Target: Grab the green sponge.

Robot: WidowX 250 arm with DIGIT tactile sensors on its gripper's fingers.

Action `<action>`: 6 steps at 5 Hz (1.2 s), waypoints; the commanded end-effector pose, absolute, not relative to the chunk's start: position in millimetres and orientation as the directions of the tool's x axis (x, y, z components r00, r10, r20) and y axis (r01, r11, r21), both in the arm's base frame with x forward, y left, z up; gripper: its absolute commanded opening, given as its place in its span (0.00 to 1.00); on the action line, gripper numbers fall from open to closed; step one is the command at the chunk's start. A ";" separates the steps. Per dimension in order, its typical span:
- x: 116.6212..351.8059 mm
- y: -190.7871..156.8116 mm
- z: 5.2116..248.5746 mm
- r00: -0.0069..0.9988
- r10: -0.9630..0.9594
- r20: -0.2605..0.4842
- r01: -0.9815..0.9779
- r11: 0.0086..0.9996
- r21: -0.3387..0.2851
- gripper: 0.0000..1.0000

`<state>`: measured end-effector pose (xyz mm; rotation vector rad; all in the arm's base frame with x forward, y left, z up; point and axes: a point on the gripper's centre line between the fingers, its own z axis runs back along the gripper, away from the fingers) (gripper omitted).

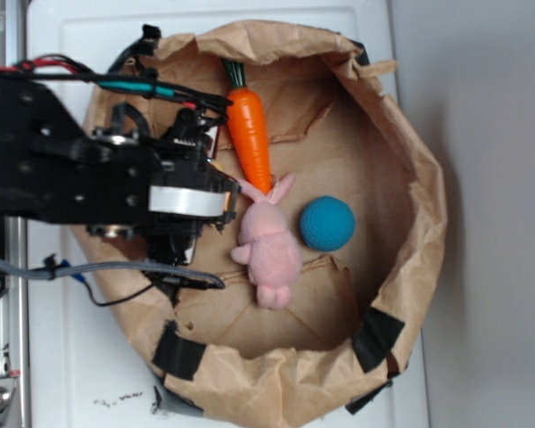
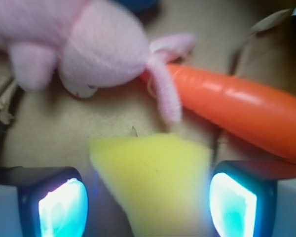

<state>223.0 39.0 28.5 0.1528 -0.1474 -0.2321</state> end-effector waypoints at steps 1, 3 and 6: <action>221.0 41.8 24.5 0.957 -0.247 0.155 0.225 0.963 0.148 0.00; 216.0 35.6 42.9 0.942 -0.241 0.231 0.218 0.968 0.121 0.00; 199.0 16.3 158.6 0.925 -0.120 0.360 0.119 0.993 0.024 0.00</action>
